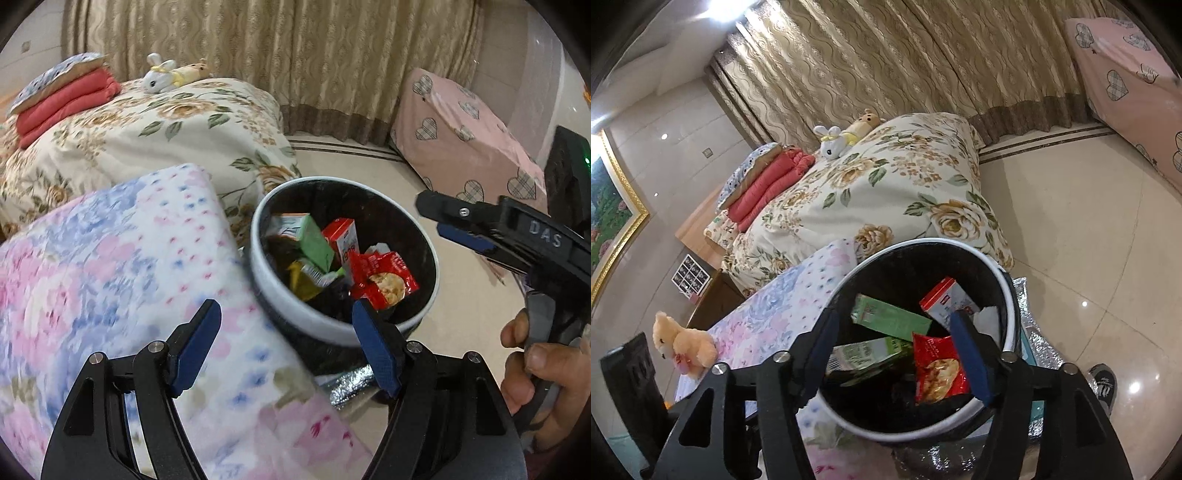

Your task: Collect trash

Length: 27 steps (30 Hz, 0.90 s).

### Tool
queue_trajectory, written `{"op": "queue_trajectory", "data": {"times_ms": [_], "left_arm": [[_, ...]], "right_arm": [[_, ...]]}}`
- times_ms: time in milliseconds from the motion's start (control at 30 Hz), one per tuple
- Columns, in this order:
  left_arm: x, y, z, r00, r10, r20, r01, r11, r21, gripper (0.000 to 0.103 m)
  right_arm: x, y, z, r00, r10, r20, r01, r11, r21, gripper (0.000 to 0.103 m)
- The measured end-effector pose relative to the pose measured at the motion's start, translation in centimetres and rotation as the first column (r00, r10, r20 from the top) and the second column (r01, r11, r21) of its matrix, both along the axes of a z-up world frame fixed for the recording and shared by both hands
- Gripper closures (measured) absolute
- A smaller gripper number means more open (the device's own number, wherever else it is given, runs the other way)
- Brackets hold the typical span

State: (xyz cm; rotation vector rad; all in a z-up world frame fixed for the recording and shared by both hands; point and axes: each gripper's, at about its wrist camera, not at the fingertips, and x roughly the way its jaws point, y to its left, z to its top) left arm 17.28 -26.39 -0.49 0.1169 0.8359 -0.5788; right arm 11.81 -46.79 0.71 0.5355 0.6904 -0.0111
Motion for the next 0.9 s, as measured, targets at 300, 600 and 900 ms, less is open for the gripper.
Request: {"op": "queue_trajectory", "data": {"times_ms": [300,600,900], "left_arm": [[-3.5,5.9,-0.2,0.995,0.101,0.007,-0.101,0.994,-0.039,0.028],[-7.3,12.8,-0.7,0.969,0.245,0.034,-0.244,0.969,-0.035,0.027],[-10.7,16.9,0.4,0.929,0.351,0.116,-0.349,0.936,-0.040,0.026]], "right_arm": [[-3.2,4.2,0.8,0.998,0.048,0.043,-0.048,0.999,-0.013,0.024],[-5.9,10.3,0.0,0.989,0.137,0.058,-0.135,0.990,-0.031,0.022],[-8.1,14.7,0.2,0.976,0.196,0.094,-0.187,0.978,-0.096,0.017]]}}
